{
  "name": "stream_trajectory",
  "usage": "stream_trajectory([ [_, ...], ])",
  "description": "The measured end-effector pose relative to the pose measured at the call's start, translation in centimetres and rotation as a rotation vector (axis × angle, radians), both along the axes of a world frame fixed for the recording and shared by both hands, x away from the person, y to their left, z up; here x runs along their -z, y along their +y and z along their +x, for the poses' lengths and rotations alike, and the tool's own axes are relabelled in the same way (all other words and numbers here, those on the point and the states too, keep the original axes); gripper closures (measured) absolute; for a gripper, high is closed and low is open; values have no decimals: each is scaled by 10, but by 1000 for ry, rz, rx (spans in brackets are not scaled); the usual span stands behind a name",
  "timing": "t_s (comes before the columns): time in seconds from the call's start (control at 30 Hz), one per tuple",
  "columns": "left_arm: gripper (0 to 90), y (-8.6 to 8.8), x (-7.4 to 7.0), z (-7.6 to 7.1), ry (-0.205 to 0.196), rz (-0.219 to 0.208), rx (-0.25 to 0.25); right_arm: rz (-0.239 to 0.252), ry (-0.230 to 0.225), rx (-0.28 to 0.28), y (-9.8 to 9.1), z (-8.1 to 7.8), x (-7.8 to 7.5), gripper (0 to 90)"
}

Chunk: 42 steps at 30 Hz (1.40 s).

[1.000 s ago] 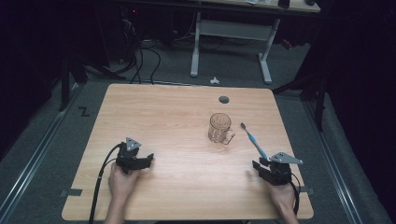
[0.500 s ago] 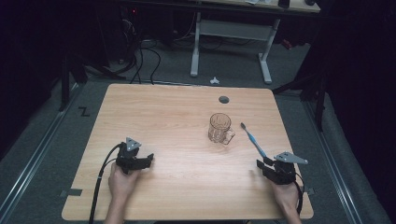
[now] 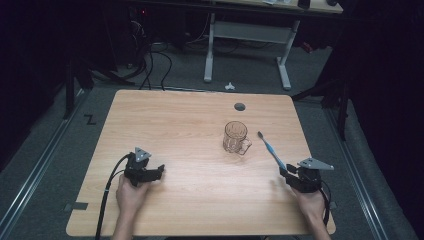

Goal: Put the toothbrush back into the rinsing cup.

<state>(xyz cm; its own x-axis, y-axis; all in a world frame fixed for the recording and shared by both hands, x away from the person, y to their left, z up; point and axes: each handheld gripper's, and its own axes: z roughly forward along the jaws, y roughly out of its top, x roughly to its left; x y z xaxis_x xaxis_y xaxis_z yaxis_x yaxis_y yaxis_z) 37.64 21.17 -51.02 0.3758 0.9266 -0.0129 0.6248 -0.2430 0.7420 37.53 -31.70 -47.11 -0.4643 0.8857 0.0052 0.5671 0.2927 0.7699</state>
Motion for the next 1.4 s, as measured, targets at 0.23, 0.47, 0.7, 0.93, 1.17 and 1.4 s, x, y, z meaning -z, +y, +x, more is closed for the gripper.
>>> stream_trajectory([
  [0.23,224,0,0,0,0,0,0,-19,13,-4,1,11,-5,637],
  [0.47,224,0,0,0,0,0,0,-66,43,-22,4,27,-10,688],
  [0.7,224,0,0,0,0,0,0,-92,59,-30,8,40,-17,695],
  [0.93,224,0,0,0,0,-1,0,-91,85,-43,14,57,-22,694],
  [1.17,224,0,0,0,0,-1,-1,-93,103,-54,19,67,-25,692],
  [1.4,224,0,0,0,0,-2,1,-116,147,-43,24,82,-27,692],
])
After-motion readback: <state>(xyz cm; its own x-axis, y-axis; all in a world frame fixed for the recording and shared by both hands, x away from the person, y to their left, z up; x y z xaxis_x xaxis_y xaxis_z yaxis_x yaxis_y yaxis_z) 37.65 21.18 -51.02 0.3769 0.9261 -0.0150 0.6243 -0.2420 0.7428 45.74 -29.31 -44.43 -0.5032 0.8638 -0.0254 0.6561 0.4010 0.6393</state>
